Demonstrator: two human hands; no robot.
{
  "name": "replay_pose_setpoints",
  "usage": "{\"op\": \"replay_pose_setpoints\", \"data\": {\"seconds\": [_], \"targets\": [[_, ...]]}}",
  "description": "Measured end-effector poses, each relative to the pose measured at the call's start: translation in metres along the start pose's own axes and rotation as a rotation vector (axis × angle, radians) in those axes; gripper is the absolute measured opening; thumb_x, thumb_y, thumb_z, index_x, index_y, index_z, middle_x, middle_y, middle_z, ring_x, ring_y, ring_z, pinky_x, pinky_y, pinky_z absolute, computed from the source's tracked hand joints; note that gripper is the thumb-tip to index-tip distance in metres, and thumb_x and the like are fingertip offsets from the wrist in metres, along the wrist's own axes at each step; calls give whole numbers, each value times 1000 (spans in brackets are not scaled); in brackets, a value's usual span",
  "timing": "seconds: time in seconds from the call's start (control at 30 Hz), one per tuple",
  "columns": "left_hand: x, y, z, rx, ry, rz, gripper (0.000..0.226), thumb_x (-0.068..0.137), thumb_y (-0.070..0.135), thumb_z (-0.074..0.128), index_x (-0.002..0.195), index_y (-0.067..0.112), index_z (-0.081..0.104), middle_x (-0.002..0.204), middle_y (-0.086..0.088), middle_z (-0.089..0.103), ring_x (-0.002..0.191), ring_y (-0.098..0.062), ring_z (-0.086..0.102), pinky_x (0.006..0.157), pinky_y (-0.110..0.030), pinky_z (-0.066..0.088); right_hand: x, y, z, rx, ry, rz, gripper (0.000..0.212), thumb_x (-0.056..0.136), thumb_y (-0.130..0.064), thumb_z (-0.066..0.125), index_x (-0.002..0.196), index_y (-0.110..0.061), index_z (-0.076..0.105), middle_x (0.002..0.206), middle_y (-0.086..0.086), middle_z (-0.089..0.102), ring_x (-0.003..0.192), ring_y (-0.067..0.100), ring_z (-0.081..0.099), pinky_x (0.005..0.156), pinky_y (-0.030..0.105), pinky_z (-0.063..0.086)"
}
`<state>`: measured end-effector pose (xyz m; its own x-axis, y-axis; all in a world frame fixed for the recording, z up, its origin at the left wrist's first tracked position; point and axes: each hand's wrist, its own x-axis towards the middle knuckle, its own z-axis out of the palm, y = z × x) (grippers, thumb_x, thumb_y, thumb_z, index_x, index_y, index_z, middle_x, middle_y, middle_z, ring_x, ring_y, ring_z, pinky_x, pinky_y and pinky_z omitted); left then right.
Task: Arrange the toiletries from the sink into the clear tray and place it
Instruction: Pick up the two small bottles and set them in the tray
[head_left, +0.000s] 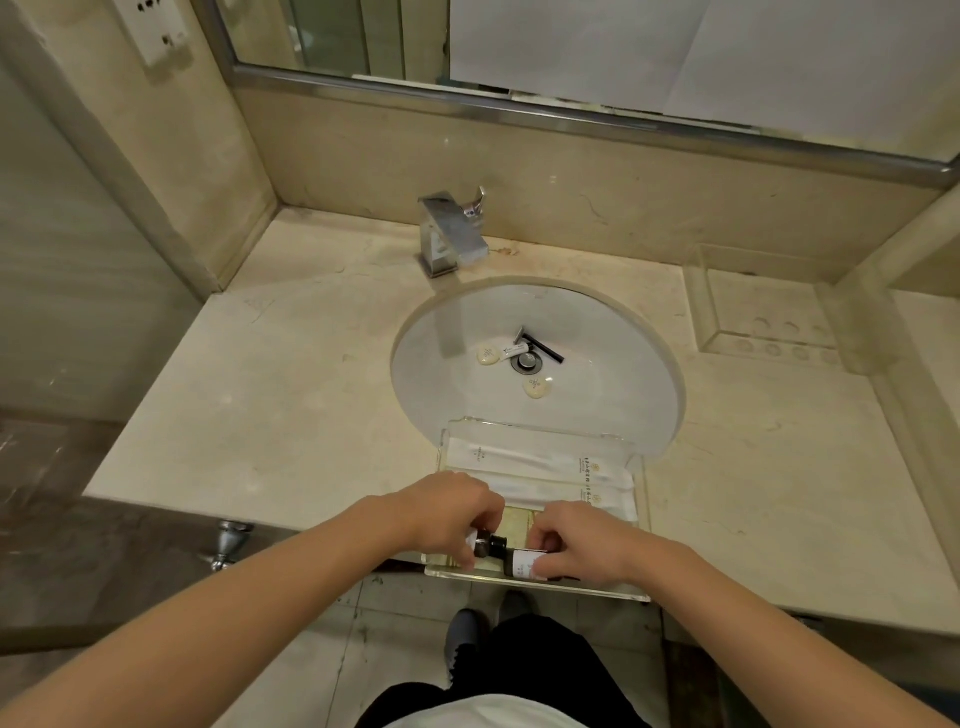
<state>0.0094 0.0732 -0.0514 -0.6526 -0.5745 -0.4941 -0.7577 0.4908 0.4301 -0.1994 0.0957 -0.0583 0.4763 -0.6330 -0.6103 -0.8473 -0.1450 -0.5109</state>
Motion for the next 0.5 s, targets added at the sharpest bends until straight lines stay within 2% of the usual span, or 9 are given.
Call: {"op": "replay_pose_setpoints", "data": {"seconds": [0.13,0.2,0.27,0.37,0.5], "targets": [[0,0,5,-65,-25,12,44,70,34,81,102,16,58,98,-2,60,83,-15,47,68,-28,40,-1,3,-4,-6,-9,-3,11,80,-31,69,84,-26,60,85,-9,60,73,6,56,62,16,39],[-1,-3,5,-93,-28,14,45,69,36,81,102,16,59,93,3,56,82,-13,47,68,-26,38,-1,2,-3,-35,1,-11,14,79,-31,70,88,-24,62,88,-7,60,72,5,53,63,16,40],[-2,-6,3,-101,-29,15,43,69,37,81,101,17,61,89,7,53,80,-12,48,67,-25,38,0,3,-2,-58,15,-24,16,79,-32,71,90,-23,63,92,-4,61,76,9,55,67,20,45],[-4,-10,5,-98,-42,3,38,70,38,80,97,17,63,91,3,61,79,-13,52,66,-27,43,-1,2,-1,-111,24,-43,21,79,-33,68,96,-20,65,98,-1,57,85,16,58,75,30,48],[-3,-9,9,-70,-45,-15,37,70,40,79,97,19,63,96,0,66,86,-19,58,72,-34,48,-2,0,0,-168,42,-63,24,82,-32,65,103,-21,66,93,-7,50,83,15,53,74,30,45]]}}
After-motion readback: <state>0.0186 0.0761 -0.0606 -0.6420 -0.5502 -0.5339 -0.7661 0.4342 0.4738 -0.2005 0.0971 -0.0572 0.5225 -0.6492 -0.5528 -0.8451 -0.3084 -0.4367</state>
